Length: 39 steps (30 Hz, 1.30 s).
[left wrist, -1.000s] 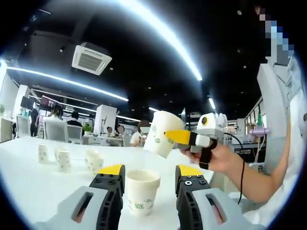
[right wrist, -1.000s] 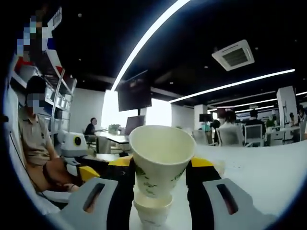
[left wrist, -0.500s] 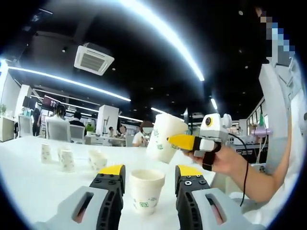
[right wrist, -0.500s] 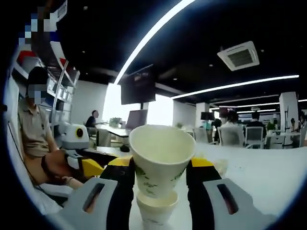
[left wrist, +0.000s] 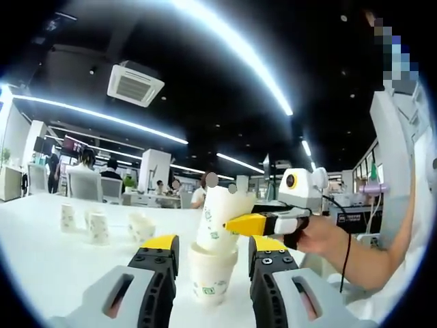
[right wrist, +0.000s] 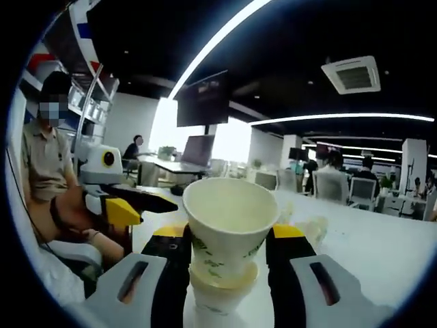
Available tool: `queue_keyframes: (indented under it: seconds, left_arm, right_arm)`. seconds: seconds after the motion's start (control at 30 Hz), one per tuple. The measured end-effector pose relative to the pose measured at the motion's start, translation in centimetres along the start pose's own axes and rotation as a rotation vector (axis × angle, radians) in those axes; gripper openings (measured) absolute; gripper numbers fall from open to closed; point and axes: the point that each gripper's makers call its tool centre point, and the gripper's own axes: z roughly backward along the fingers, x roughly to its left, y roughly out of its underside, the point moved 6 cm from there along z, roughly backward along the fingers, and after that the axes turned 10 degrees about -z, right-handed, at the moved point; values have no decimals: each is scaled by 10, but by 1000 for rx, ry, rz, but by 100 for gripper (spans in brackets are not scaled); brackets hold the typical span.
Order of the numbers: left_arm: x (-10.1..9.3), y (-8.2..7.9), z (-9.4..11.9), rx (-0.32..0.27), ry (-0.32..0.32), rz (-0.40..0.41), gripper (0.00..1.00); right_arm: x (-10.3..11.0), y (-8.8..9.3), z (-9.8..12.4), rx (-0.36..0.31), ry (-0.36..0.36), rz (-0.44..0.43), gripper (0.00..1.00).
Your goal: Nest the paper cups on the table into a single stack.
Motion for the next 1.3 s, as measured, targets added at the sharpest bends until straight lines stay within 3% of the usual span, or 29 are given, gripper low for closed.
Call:
queue_keyframes:
  seconds: [0.37,0.4,0.47,0.5,0.97,1.3]
  left_arm:
    - [1,1,1,4,-4,1,43]
    - [2,1,1,4,-4,1,43]
    - [3,1,1,3,-7,2,43]
    - [3,1,1,2,-8,2,43]
    - [4,3,2,8,-10,4,43]
    - [8,11,2,24,-22,14,43]
  right_arm:
    - [0,8,-1,11,10,5,48]
    - [1,8,-1,6,4,5,52]
    - [2,8,-3,-5,-2,-19,73]
    - [1,8,-3,0,0,-22,77]
    - [4,16,6,-1,3,-43,70]
    - [8,10,35,-50,32,-44,66]
